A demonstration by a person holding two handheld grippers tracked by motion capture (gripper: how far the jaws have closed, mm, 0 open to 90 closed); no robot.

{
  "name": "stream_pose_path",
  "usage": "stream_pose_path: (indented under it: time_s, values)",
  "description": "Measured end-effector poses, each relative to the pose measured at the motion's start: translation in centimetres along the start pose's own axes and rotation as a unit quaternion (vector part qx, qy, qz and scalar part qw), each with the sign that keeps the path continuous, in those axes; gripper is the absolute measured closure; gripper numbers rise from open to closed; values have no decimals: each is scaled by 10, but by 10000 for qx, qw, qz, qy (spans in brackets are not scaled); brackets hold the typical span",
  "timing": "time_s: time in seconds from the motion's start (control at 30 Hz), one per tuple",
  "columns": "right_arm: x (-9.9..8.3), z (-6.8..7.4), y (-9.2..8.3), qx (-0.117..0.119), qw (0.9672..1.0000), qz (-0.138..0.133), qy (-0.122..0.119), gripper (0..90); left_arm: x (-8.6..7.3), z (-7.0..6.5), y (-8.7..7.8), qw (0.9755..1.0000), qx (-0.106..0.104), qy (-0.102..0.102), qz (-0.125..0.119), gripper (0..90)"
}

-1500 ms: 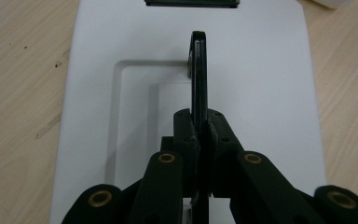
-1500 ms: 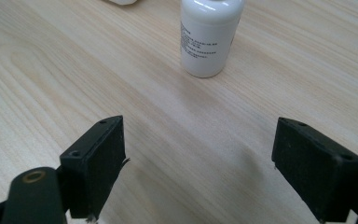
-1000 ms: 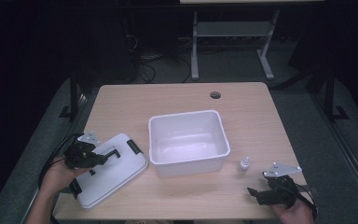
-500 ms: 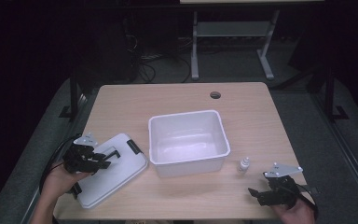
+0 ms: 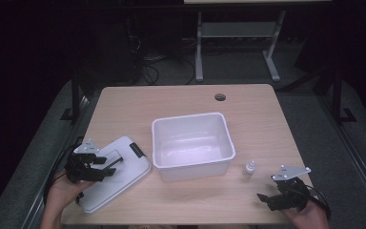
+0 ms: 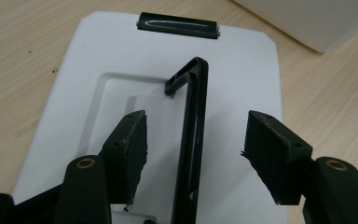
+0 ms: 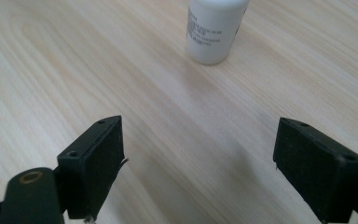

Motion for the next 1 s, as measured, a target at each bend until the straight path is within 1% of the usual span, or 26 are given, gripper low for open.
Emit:
stream_pose_path:
  time_s: [0.03,0.07,0.1,0.13,0.17,0.2,0.23,0.27,0.3,0.33,0.37,0.4,0.43,0.47,0.5,0.53,0.57,0.63,0.67,0.7,0.73,0.8,0.87,0.93,0.97,1.0]
  values:
    - [0,-1,-1,15,10000,74,-49,156,-1,-1,0,10000,1,-10,-28,383]
    - [0,-2,-2,21,9998,140,-104,156,-3,-2,0,10000,5,-69,-61,376]
    - [2,-3,-5,48,9992,325,-222,157,-5,-3,1,9999,-3,-118,-93,373]
    - [2,-3,-5,48,9992,325,-222,157,-5,-3,1,9999,-3,-118,-93,368]
    - [4,-6,-8,23,9983,448,-366,157,-7,-4,1,9999,22,-119,-109,365]
    - [4,-6,-8,23,9983,448,-366,157,-7,-4,1,9999,22,-119,-109,362]
    - [8,-7,-11,26,9972,563,-483,157,-9,-4,1,9998,35,-135,-143,361]
    - [8,-7,-11,26,9972,563,-483,157,-9,-4,1,9998,35,-135,-143,362]
    - [12,-9,-14,26,9961,660,-586,157,-11,-4,0,9998,73,-150,-142,362]
    - [12,-9,-14,26,9961,660,-586,157,-11,-4,0,9998,73,-150,-142,361]
    - [16,-11,-16,50,9953,776,-582,162,-12,-3,-1,9997,114,-144,-150,362]
    - [16,-11,-16,50,9953,776,-582,162,-12,-3,-1,9997,114,-144,-150,361]
    - [21,-13,-17,82,9943,885,-597,162,-14,-2,-1,9996,120,-203,-184,362]
    - [21,-13,-17,82,9943,885,-597,162,-14,-2,-1,9996,120,-203,-184,362]
    - [27,-13,-19,81,9927,990,-685,163,-16,-1,-2,9995,125,-215,-199,362]
    - [27,-13,-19,81,9927,990,-685,163,-16,-1,-2,9995,125,-215,-199,362]
    - [32,-14,-21,95,9910,1074,-790,189,-17,0,-3,9993,126,-274,-221,362]
    - [38,-15,-22,63,9895,1148,-874,181,-18,1,-5,9992,152,-289,-246,361]
    - [38,-15,-22,63,9895,1148,-874,181,-18,1,-5,9992,152,-289,-246,362]
    - [44,-16,-21,97,9874,1274,-938,196,-18,2,-7,9990,175,-306,-284,361]
    - [44,-16,-21,97,9874,1274,-938,196,-18,2,-7,9990,175,-306,-284,360]
    - [50,-16,-20,113,9849,1399,-1008,198,-18,3,-8,9989,173,-310,-295,360]
    - [59,-17,-17,141,9819,1555,-1075,204,-18,3,-9,9988,121,-333,-330,360]
    - [61,-17,-16,149,9813,1605,-1055,207,-18,3,-9,9988,110,-338,-339,360]
    - [66,-17,-14,178,9797,1655,-1119,222,-19,3,-8,9989,116,-321,-309,360]
    - [66,-17,-14,178,9797,1655,-1119,222,-19,3,-8,9989,116,-321,-309,358]
Point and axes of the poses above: each handheld gripper's, and its own axes: y roughly forward along the jaws, x roughly out of its top, z roughly to its left, the point moved 5 cm from there along y, roughly forward along the jaws, and after that the axes turned 8 degrees about x, right-handed, at the moved point
